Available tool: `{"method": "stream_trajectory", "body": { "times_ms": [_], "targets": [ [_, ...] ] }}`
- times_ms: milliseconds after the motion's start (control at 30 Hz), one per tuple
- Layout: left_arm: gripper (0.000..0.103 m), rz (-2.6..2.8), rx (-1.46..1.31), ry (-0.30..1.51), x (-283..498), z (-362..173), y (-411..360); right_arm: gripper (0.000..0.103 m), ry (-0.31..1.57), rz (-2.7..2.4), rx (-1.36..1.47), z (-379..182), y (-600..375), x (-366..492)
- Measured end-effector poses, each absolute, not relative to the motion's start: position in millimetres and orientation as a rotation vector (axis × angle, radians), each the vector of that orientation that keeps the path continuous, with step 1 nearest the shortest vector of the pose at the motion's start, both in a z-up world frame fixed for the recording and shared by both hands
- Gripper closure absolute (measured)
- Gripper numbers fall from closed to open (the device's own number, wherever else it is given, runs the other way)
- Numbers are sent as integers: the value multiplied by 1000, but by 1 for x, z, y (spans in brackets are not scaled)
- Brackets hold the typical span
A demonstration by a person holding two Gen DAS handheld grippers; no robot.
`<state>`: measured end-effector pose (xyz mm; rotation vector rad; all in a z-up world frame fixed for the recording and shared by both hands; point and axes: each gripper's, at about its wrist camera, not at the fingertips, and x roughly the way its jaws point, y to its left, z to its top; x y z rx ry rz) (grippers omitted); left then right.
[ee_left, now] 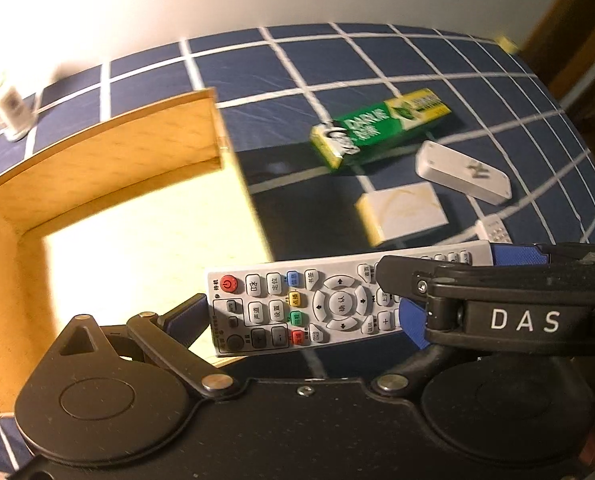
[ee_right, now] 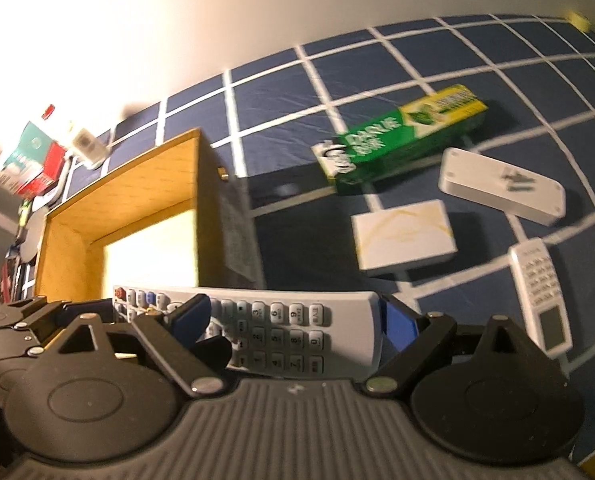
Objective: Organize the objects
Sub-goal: 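Carry the white TV remote with the right gripper into the yellow box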
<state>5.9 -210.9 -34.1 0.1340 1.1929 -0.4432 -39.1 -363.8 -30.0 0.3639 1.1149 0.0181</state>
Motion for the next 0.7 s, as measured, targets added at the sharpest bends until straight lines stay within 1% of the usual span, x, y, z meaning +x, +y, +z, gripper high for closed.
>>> {"method": "stream_trajectory", "body": {
  "times_ms": [367,700],
  "targets": [
    [3,-324,74,1181,9,-25,-144,13,1121,144,303,-23,-297,-20],
    [3,-252,37,1194,9,-29,-89,13,1144,219,267,-27,-240,-13]
  ]
}}
